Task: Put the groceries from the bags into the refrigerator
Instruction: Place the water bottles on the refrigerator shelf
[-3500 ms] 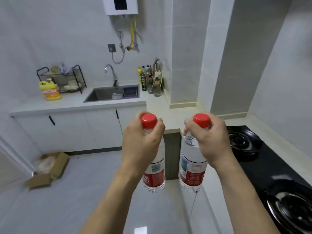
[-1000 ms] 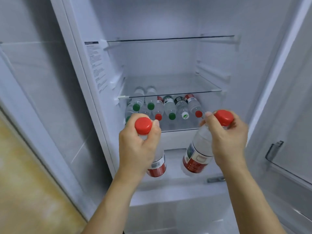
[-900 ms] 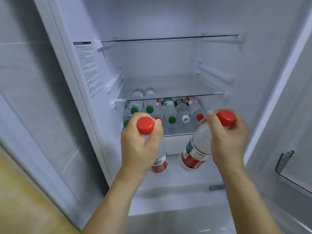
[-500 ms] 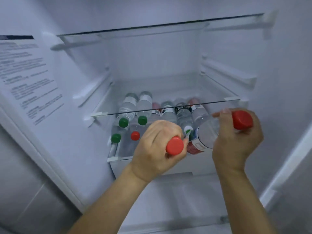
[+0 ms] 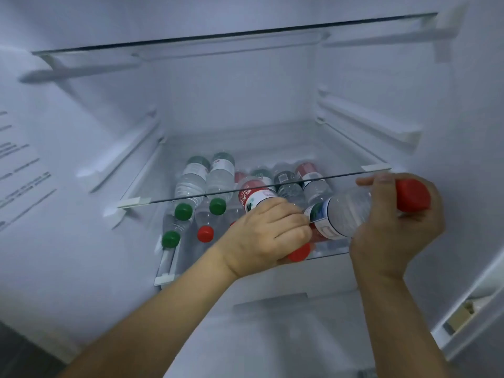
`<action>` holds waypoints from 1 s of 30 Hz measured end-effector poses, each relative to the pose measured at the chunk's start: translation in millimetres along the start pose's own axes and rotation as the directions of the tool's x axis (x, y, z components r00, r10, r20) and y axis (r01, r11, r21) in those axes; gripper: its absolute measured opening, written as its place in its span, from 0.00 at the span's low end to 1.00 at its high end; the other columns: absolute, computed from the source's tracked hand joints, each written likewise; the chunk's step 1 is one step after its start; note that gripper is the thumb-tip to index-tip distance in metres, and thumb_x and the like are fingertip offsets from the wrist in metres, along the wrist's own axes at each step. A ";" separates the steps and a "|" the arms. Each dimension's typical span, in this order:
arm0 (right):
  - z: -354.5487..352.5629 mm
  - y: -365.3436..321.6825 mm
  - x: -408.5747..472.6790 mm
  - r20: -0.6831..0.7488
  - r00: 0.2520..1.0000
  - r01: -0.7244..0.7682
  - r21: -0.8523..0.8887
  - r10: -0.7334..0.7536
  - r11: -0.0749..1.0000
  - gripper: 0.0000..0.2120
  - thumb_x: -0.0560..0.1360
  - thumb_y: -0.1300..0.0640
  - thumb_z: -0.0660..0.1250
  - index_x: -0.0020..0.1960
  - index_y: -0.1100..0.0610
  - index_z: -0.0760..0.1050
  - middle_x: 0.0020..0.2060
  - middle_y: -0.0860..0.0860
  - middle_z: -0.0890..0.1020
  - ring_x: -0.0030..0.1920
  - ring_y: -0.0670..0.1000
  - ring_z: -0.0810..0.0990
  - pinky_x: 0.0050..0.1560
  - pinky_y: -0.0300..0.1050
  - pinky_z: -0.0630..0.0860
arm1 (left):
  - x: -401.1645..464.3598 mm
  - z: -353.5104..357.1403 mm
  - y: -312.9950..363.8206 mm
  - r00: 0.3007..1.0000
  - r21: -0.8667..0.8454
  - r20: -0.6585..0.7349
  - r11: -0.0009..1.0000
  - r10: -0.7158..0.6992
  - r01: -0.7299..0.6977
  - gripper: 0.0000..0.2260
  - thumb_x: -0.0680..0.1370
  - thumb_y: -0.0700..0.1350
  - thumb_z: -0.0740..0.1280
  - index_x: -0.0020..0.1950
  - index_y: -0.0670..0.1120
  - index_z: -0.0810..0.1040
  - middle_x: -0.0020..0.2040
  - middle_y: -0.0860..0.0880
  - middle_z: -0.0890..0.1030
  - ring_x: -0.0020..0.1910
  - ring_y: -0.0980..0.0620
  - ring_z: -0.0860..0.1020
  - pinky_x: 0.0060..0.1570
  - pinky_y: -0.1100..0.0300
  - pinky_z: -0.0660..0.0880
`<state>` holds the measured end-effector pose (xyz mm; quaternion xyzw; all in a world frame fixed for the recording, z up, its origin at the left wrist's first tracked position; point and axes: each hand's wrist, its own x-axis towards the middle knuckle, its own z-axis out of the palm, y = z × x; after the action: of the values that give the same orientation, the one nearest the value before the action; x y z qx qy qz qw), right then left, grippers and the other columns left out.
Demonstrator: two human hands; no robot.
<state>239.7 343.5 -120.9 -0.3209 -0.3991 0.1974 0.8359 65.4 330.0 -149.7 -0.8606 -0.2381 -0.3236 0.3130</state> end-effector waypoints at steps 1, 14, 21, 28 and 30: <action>-0.2 1.1 1.5 -0.010 1.000 -0.004 -0.004 0.004 1.000 0.06 0.74 0.63 0.67 0.41 0.65 0.75 0.37 0.63 0.82 0.39 0.64 0.80 0.48 0.41 0.75 | -6.6 3.6 -6.3 1.000 0.028 0.019 1.000 0.000 0.000 0.11 0.75 0.39 0.74 0.52 0.42 0.74 0.49 0.43 0.83 0.50 0.42 0.80 0.57 0.51 0.74; 6.0 5.5 0.1 0.005 1.000 -0.010 0.062 0.010 0.998 0.04 0.74 0.64 0.67 0.42 0.65 0.75 0.37 0.65 0.81 0.39 0.62 0.80 0.47 0.37 0.74 | -34.3 33.1 -60.2 0.716 0.445 0.290 0.752 -0.635 0.486 0.19 0.72 0.34 0.60 0.62 0.44 0.76 0.67 0.45 0.74 0.67 0.41 0.70 0.55 0.48 0.73; 2.8 8.2 -0.8 0.039 0.999 0.018 0.044 -0.020 0.999 0.05 0.75 0.63 0.68 0.41 0.63 0.75 0.36 0.62 0.82 0.39 0.63 0.80 0.47 0.40 0.74 | 5.0 18.5 -28.1 0.545 0.220 0.555 0.743 -0.628 0.632 0.28 0.74 0.50 0.66 0.74 0.50 0.67 0.73 0.48 0.69 0.73 0.44 0.64 0.73 0.47 0.58; 3.4 3.8 -12.9 0.095 0.987 0.120 0.096 -0.129 0.988 0.02 0.74 0.60 0.67 0.44 0.59 0.75 0.39 0.55 0.82 0.41 0.56 0.82 0.49 0.41 0.75 | 35.2 20.0 -4.8 0.669 -0.073 0.483 0.735 -0.566 0.675 0.30 0.70 0.57 0.75 0.69 0.54 0.68 0.60 0.55 0.79 0.57 0.52 0.77 0.52 0.51 0.76; 1.9 4.3 -13.4 0.132 0.974 0.169 0.109 -0.183 0.979 0.01 0.73 0.60 0.66 0.44 0.57 0.74 0.39 0.50 0.80 0.42 0.48 0.81 0.49 0.38 0.75 | 37.7 20.8 -8.4 0.698 -0.019 0.462 0.780 -0.548 0.625 0.29 0.70 0.58 0.75 0.67 0.54 0.70 0.56 0.55 0.81 0.54 0.52 0.78 0.50 0.51 0.77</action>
<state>229.8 339.5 -130.2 -0.2283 -0.4740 0.1638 0.8345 94.3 358.0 -132.3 -0.8122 -0.5344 -0.2273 0.0557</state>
